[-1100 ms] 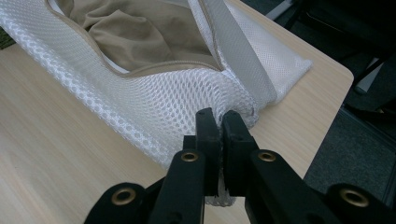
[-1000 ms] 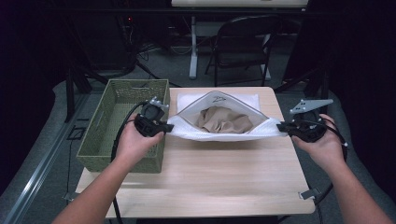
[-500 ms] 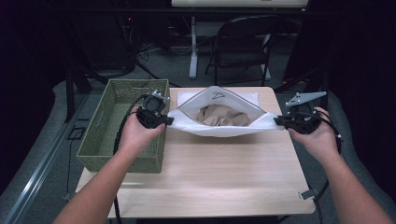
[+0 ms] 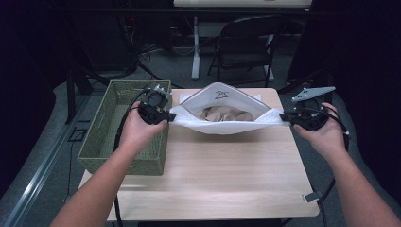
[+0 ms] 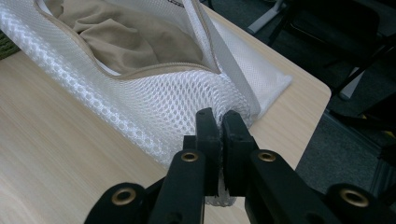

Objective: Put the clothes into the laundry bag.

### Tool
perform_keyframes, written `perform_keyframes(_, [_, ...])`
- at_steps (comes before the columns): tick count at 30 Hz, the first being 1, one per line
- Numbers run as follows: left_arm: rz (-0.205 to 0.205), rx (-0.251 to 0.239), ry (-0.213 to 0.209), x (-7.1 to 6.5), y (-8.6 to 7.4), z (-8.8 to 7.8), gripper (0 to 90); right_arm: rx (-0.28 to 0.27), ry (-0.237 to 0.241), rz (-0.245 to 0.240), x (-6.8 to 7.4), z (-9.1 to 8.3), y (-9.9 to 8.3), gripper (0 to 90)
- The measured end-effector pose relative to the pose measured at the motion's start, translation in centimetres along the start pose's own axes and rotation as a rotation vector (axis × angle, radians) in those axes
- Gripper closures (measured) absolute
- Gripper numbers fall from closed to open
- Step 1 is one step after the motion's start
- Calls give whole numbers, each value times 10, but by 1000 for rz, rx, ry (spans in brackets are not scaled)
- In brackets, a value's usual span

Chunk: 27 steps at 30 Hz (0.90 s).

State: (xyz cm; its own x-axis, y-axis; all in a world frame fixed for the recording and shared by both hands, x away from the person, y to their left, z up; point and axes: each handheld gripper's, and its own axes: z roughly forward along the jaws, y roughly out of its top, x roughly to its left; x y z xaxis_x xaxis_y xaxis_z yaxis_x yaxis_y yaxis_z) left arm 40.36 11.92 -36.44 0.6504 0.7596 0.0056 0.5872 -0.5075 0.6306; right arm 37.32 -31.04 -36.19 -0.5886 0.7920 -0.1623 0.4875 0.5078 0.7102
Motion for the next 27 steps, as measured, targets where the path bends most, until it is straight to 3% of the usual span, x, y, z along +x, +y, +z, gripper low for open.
perform_keyframes(18, [7,-35,28,4,11,-15,851,-13,-60,-51,0,-15,19,871])
perform_keyframes(27, [11,-35,39,8,22,-16,852,-15,-76,-40,-7,-12,27,871])
